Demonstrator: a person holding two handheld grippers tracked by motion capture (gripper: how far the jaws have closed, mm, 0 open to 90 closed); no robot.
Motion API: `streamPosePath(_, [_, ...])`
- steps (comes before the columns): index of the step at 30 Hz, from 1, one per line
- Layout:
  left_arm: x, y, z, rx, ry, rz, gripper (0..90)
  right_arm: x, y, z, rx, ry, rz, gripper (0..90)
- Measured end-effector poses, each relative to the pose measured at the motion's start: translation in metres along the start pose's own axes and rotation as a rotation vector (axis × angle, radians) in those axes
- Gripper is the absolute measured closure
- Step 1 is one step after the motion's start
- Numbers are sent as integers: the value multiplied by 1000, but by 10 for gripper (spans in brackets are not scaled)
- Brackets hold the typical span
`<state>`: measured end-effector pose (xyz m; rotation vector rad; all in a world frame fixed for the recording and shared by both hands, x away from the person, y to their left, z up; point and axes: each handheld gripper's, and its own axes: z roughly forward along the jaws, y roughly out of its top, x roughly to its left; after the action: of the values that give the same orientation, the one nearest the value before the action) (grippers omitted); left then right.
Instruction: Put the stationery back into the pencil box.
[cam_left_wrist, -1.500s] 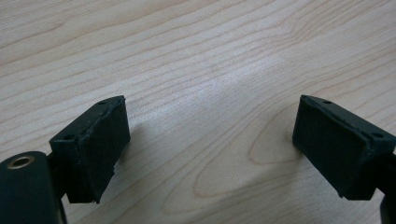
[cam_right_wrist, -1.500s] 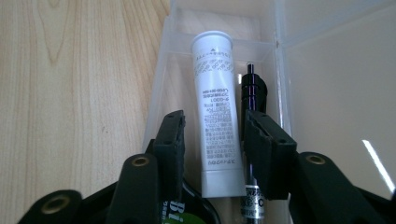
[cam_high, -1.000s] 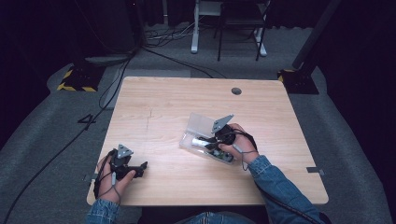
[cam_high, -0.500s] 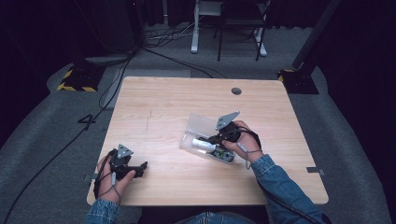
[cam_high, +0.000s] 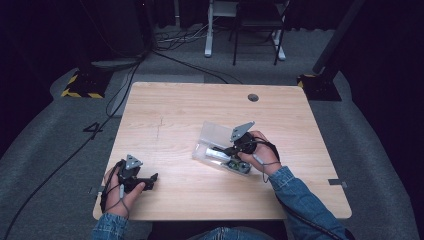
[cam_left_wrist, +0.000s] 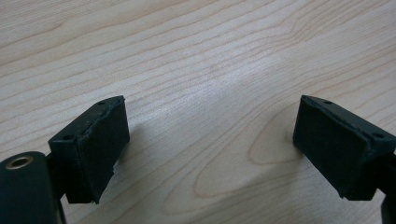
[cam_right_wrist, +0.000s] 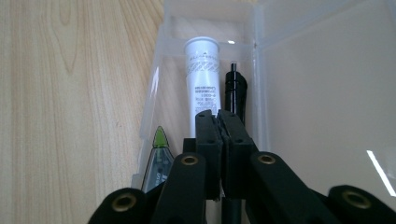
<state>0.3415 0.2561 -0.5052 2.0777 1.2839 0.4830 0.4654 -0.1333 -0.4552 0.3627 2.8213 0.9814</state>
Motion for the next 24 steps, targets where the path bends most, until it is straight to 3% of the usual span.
streamPosePath(5, [0, 0, 0, 1, -5, -4, 105, 0, 0, -18, -49, -28, 5, 782])
streamPosePath(15, [0, 0, 0, 0, -5, -3, 104, 1, -14, -54, -149, -94, 90, 549])
streamPosePath(17, [0, 0, 0, 0, -5, -4, 104, 2, -24, -67, -183, -123, 132, 460])
streamPosePath(24, [0, 0, 0, -1, -5, -4, 104, 2, -48, -87, -209, -171, 197, 392])
